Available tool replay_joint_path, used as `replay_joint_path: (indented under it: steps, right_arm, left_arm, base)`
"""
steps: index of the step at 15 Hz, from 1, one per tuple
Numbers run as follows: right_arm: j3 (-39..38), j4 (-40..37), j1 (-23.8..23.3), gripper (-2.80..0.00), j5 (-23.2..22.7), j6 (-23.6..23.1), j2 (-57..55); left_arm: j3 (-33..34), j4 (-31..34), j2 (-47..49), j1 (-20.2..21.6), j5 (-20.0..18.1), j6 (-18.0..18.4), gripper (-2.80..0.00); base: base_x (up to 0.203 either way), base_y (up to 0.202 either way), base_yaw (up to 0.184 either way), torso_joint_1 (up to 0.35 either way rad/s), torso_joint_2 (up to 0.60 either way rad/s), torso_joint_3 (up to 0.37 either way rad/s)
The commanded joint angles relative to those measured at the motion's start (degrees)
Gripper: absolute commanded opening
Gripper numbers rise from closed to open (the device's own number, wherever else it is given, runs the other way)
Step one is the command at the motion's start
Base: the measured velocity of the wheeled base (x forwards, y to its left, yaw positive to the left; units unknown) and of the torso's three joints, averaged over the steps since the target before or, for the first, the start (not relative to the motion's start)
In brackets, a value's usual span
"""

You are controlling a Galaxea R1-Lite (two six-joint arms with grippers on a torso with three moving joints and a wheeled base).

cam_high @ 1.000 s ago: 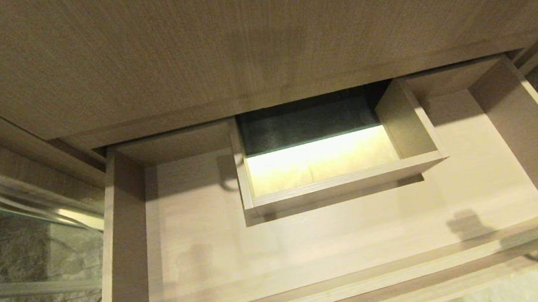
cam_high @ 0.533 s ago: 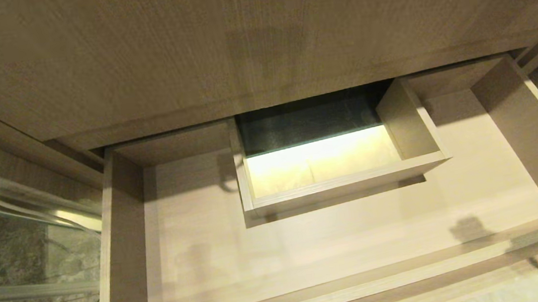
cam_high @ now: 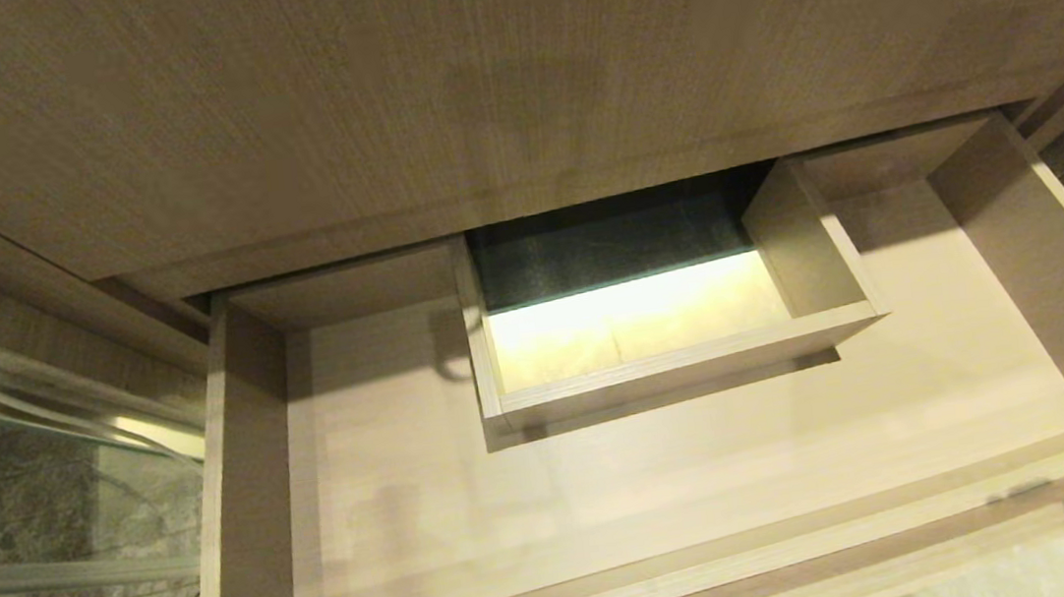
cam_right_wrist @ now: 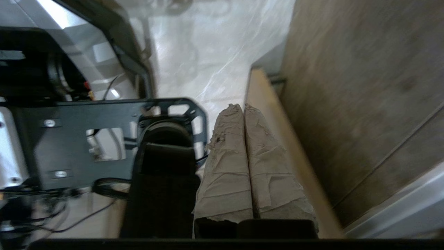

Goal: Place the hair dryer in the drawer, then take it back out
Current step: Close the drawer

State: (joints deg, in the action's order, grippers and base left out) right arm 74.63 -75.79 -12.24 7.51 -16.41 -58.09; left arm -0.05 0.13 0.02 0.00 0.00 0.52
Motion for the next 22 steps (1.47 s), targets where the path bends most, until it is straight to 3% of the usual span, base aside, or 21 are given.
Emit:
replay_joint_path:
  steps: [1,5,8,22]
  right_arm:
    - [-3.29,-0.12,-0.06,-2.8,0.84,2.62,-2.11]
    - [-9.36,0.98,0.01,-2.8,3.67,8.86,-7.98]
    - [-14.94,8.44,0.01,-2.8,3.89,10.97,-12.31]
    - [-20.57,34.7,0.29,-2.8,6.37,11.08,-30.52]
  left_arm:
    - [0.05,-0.05,-0.02,0.0,0.0,0.0,-2.8]
    - [-0.04,-0.05,-0.02,0.0,0.0,0.0,-2.8]
    - [0.05,-0.04,-0.02,0.0,0.0,0.0,-2.8]
    - [0.05,0.04,-0.02,0.0,0.0,0.0,-2.8]
  base:
    - [0.0,0.0,0.0,0.0,0.0,0.0]
    - [0.0,0.0,0.0,0.0,0.0,0.0]
    - [0.0,0.0,0.0,0.0,0.0,0.0]
    - [0.0,0.0,0.0,0.0,0.0,0.0]
